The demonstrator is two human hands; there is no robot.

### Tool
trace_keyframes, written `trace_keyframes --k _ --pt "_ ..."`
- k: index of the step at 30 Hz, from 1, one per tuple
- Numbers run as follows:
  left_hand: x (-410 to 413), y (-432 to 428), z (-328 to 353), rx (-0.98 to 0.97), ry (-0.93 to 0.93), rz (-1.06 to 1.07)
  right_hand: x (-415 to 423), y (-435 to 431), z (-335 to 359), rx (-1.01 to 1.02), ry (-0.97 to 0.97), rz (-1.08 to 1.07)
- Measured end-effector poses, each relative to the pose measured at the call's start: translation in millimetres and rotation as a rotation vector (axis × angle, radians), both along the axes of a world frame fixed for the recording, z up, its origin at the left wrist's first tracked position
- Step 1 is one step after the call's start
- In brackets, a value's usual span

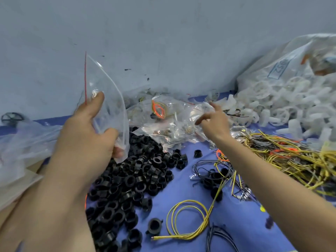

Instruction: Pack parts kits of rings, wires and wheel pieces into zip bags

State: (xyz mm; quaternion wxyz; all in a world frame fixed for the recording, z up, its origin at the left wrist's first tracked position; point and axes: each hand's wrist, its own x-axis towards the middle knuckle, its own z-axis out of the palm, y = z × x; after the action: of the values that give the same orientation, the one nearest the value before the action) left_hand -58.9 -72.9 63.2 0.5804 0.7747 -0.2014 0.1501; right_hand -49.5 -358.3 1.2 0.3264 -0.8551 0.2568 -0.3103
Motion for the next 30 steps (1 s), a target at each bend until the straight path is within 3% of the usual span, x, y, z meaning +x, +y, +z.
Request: trace_keyframes --k 3,7,10,14,16,18,22,23,26,30 --pt "1 4 3 0.017 0.014 0.009 34 -17 -7 -0.195 0.242 0.146" --pt "4 8 2 -0.007 0.048 0.01 59 -15 -1 -0.019 0.296 0.135" --pt "5 11 2 0.019 0.046 0.015 51 1 13 -0.122 -0.073 -0.051" --pt "4 4 4 0.119 0.018 0.017 -8 31 57 -0.04 -0.775 -0.033" --pt "-1 -7 5 0.189 -0.002 -0.02 -48 44 73 -0.031 -0.993 -0.065" --pt "-5 -22 2 0.27 0.004 -0.092 -79 57 78 0.032 -0.956 -0.031" --pt "-20 -43 -1 0.387 -0.006 -0.172 -103 75 76 0.739 -0.84 0.271" --pt "-23 -46 -3 0.416 -0.02 -0.176 -105 77 77 0.83 -0.861 0.3" --pt "-28 -53 -7 0.48 -0.046 -0.178 -110 72 84 0.876 -1.009 0.381" --pt "-30 -60 -9 0.466 -0.053 -0.168 -119 69 89 0.966 -0.795 0.706"
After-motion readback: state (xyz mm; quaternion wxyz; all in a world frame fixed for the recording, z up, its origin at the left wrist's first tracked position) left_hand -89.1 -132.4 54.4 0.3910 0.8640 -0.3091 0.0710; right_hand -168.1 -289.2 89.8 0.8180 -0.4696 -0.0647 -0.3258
